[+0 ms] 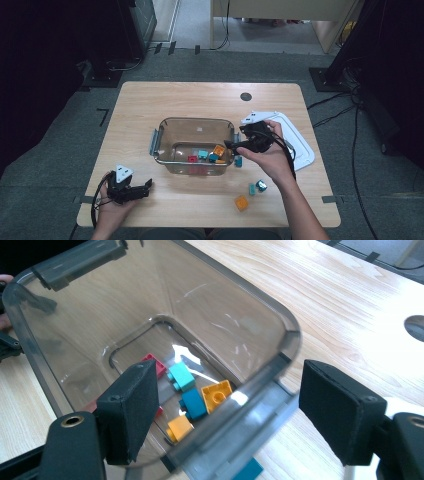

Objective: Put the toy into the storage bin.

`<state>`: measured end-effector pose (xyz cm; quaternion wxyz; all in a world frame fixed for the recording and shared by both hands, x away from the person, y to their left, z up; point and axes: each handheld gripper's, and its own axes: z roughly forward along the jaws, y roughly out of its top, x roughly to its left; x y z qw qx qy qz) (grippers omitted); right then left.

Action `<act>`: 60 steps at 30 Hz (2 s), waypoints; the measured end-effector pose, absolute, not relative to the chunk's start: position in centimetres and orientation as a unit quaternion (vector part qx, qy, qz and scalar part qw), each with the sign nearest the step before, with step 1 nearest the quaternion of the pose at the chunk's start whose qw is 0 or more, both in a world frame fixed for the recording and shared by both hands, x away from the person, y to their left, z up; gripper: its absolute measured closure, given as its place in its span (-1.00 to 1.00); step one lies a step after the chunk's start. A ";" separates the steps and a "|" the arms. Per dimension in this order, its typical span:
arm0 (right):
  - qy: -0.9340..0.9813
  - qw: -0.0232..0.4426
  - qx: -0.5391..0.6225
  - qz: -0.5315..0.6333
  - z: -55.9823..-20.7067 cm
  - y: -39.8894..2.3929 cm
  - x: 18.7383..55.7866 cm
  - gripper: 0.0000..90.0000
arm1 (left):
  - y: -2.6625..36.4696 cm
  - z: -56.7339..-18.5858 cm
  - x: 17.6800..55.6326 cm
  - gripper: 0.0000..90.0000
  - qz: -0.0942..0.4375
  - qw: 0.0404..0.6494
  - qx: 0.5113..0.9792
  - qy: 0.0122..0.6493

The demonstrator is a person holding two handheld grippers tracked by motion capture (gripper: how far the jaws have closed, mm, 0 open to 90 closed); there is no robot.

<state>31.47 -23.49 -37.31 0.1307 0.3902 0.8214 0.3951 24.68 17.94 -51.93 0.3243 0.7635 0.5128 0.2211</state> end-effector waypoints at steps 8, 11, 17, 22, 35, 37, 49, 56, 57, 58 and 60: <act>0.811 0.136 0.410 0.393 -37.8 -25.9 31.1 -0.45 | 17.9 -51.9 24.7 -0.85 0.221 0.324 0.764 0.513; 0.806 0.138 0.421 0.393 -38.1 -27.0 30.9 -0.43 | 17.9 -51.9 24.7 -0.85 0.221 0.324 0.764 0.513; 0.796 0.138 0.442 0.390 -39.1 -28.5 30.6 -0.41 | 17.9 -51.9 24.7 -0.85 0.221 0.324 0.764 0.513; 0.792 0.136 0.453 0.385 -40.4 -29.7 30.3 -0.39 | 17.9 -51.9 24.7 -0.85 0.220 0.324 0.763 0.514; 0.791 0.119 0.473 0.370 -44.2 -29.8 29.9 -0.29 | 17.9 -51.9 24.6 -0.85 0.221 0.324 0.763 0.514; 0.793 0.112 0.474 0.365 -45.0 -29.4 29.9 -0.28 | 17.9 -51.9 24.6 -0.85 0.221 0.324 0.763 0.514; 0.789 0.106 0.486 0.362 -47.9 -27.4 29.6 -0.06 | 17.9 -51.9 24.6 -0.85 0.221 0.323 0.763 0.514; 0.779 0.100 0.500 0.365 -48.8 -26.5 29.6 0.09 | 17.9 -51.9 24.6 -0.85 0.221 0.323 0.763 0.514; 0.777 0.100 0.504 0.364 -49.0 -26.4 29.6 0.11 | 17.9 -51.9 24.6 -0.85 0.221 0.323 0.763 0.514; 0.777 0.099 0.505 0.363 -49.1 -26.3 29.6 0.11 | 17.9 -51.9 24.6 -0.85 0.220 0.323 0.763 0.514; 0.775 0.097 0.509 0.361 -49.3 -26.0 29.7 0.13 | 17.9 -51.9 24.6 -0.85 0.221 0.323 0.763 0.514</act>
